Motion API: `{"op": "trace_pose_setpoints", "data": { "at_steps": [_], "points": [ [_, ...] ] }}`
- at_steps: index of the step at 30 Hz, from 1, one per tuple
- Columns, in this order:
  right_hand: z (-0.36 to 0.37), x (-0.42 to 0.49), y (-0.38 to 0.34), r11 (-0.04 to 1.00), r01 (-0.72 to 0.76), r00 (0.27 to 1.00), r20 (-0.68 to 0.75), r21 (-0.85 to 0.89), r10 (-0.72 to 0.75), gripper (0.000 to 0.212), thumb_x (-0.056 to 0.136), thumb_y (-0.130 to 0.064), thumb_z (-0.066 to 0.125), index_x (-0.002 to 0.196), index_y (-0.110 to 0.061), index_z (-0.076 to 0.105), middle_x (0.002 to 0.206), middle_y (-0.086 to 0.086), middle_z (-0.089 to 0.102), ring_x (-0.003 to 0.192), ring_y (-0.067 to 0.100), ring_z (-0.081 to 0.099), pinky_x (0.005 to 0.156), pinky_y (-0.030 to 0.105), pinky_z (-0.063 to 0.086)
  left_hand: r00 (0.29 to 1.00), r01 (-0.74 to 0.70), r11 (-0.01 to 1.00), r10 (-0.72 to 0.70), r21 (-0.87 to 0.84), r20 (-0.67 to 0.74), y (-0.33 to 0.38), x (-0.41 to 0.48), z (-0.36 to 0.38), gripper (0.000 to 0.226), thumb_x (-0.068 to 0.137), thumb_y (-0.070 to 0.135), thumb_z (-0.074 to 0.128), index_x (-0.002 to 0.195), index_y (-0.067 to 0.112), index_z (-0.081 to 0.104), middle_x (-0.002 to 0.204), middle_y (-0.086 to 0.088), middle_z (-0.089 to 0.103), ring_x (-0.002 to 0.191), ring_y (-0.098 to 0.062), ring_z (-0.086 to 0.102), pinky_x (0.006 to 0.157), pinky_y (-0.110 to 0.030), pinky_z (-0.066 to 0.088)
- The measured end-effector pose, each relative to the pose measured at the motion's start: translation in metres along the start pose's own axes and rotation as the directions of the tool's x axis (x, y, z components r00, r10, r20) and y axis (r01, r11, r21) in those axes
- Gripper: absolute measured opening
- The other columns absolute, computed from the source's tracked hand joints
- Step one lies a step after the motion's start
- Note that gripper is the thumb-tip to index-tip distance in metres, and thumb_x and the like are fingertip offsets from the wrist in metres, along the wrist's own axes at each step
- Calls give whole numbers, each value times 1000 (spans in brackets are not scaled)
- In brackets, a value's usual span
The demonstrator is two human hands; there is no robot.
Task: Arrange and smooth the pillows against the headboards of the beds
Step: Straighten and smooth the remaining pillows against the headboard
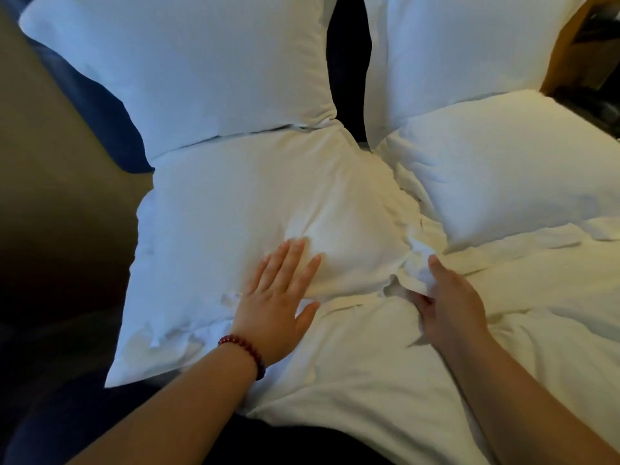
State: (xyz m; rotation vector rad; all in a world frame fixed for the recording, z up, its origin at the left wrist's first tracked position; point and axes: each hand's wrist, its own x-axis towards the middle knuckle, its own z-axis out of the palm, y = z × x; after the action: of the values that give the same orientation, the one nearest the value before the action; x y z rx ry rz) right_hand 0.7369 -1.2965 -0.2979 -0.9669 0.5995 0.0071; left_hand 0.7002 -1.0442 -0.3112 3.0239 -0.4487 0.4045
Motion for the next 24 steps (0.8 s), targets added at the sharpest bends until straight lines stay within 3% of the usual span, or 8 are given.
{"op": "trace_pose_setpoints", "data": {
  "at_steps": [3, 5, 8, 11, 14, 16, 19, 24],
  "points": [
    [5, -7, 16, 996, -84, 988, 132, -18, 85, 32, 92, -22, 65, 114, 2, 59, 80, 11, 70, 61, 15, 69, 55, 28, 55, 998, 23, 978, -33, -206, -46, 5, -10, -7, 57, 95, 47, 37, 147, 25, 37, 160, -2, 22, 148, -18, 14, 119, -38, 15],
    [7, -6, 19, 997, -69, 996, 49, -15, 70, 27, 93, -12, 62, 114, 5, 58, 88, 15, 68, 71, 17, 70, 62, 30, 59, 970, 103, 880, -192, -463, -149, 15, -21, -16, 39, 93, 37, 50, 130, 25, 57, 145, 6, 47, 136, -14, 38, 111, -31, 31],
    [-3, -9, 15, 997, -10, 991, -131, 70, 20, 19, 96, -9, 58, 112, 0, 61, 99, 13, 68, 83, 21, 69, 64, 30, 61, 849, 397, 550, -523, -735, 67, 30, -45, -31, 17, 93, 25, 60, 106, 36, 61, 114, 19, 59, 103, 1, 56, 86, -10, 43],
    [-8, -21, 19, 995, 17, 990, -140, 102, -2, 26, 100, -18, 53, 116, 1, 58, 98, 12, 69, 88, 22, 70, 68, 31, 61, 646, 687, 278, -656, -671, 390, 16, -60, -24, 10, 93, 31, 58, 90, 26, 67, 90, 9, 66, 77, 1, 58, 68, -13, 44],
    [12, -37, 26, 992, -120, 990, -66, 38, 122, 25, 92, -25, 66, 98, -2, 60, 90, 11, 66, 82, 19, 67, 75, 28, 58, 400, 685, -270, -637, -677, 659, -3, -63, -21, 35, 97, 28, 55, 69, 9, 65, 71, -8, 66, 69, -18, 59, 76, -33, 51],
    [29, -45, 36, 974, -211, 976, 38, -79, 215, 17, 90, -20, 68, 95, -5, 62, 92, 12, 68, 84, 19, 66, 79, 29, 56, 322, 648, -474, -539, -596, 778, -5, -65, -24, 28, 102, 21, 47, 89, 2, 63, 71, -8, 57, 68, -17, 55, 67, -26, 46],
    [45, -52, 58, 953, -271, 949, 130, -139, 289, 21, 91, -15, 66, 108, -2, 62, 101, 17, 70, 89, 22, 68, 77, 29, 58, 309, 644, -556, -439, -525, 844, 0, -69, -33, 31, 105, 17, 37, 132, 5, 46, 84, -11, 58, 92, -22, 62, 69, -27, 47],
    [48, -54, 68, 966, -245, 969, 9, -84, 247, 13, 92, -7, 63, 103, 1, 61, 90, 12, 70, 75, 15, 68, 62, 23, 58, 214, 511, -620, -579, -595, 787, -7, -73, -28, 54, 93, 35, 61, 137, 7, 45, 123, -16, 59, 108, -29, 62, 65, -33, 52]
  ]
}}
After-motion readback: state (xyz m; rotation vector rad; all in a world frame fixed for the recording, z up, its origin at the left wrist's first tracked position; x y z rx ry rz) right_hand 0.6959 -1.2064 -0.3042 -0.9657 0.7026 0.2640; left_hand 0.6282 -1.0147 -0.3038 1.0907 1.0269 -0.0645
